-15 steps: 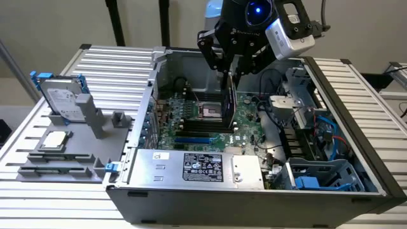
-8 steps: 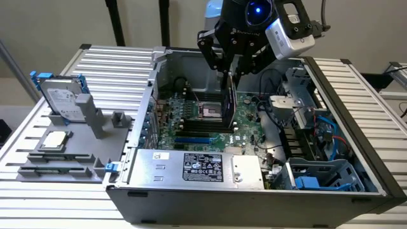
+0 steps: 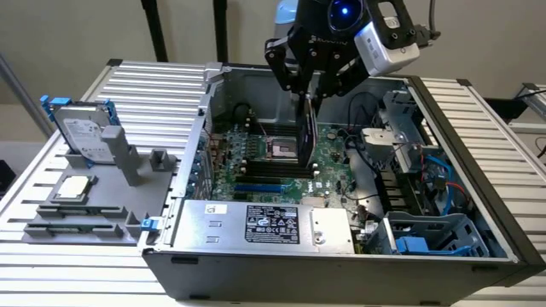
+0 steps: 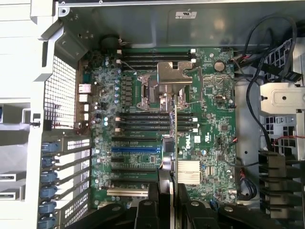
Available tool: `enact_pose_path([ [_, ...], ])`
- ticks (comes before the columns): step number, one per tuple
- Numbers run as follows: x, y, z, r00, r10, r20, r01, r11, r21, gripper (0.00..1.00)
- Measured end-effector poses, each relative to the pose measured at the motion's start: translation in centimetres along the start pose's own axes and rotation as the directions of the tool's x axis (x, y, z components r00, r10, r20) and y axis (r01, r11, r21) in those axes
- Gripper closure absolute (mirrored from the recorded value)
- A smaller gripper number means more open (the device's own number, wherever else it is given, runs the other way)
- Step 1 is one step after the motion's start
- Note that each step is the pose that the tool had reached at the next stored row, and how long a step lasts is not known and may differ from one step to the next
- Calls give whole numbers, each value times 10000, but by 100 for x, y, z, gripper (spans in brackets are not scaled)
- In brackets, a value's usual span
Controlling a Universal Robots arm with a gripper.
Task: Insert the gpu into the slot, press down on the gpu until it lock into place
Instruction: 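Insert the gpu into the slot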
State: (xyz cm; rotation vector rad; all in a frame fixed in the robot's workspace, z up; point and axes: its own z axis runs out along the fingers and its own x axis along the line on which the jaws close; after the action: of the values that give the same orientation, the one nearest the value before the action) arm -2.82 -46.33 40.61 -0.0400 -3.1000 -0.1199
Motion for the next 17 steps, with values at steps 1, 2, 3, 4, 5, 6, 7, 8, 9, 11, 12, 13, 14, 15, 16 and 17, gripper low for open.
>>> enact_pose_path([
  [1, 0, 19, 1, 10000, 0, 0, 0, 10000, 0, 74],
  [2, -1, 34, 3, 10000, 0, 0, 0, 10000, -1, 74],
  [3, -3, 50, 4, 10000, -1, 0, 1, 10000, -1, 74],
  [4, -6, 66, 5, 10000, -4, -1, 4, 10000, 1, 74],
  [5, -9, 84, 6, 10000, -9, -1, 9, 10000, 0, 74],
  [6, -10, 104, 8, 10000, -16, -1, 16, 10000, 0, 74],
  [7, -11, 125, 9, 10000, -26, -2, 26, 10000, 1, 74],
  [8, -12, 141, 10, 10000, -39, -3, 39, 10000, 2, 74],
  [9, -12, 157, 12, 10000, -59, -4, 59, 10000, 3, 74],
  [11, -13, 179, 14, 9999, -122, -9, 122, 9999, 4, 74],
  [12, -13, 186, 14, 9998, -176, -14, 176, 9998, 7, 74],
  [13, -13, 191, 14, 9997, -254, -20, 254, 9997, 9, 74],
  [14, -13, 192, 15, 9994, -358, -28, 358, 9994, 13, 74],
  [15, -12, 192, 15, 9987, -517, -40, 517, 9987, 18, 74],
  [16, -12, 192, 15, 9976, -692, -54, 692, 9976, 24, 74],
  [17, -12, 192, 14, 9962, -871, -68, 871, 9962, 32, 74],
])
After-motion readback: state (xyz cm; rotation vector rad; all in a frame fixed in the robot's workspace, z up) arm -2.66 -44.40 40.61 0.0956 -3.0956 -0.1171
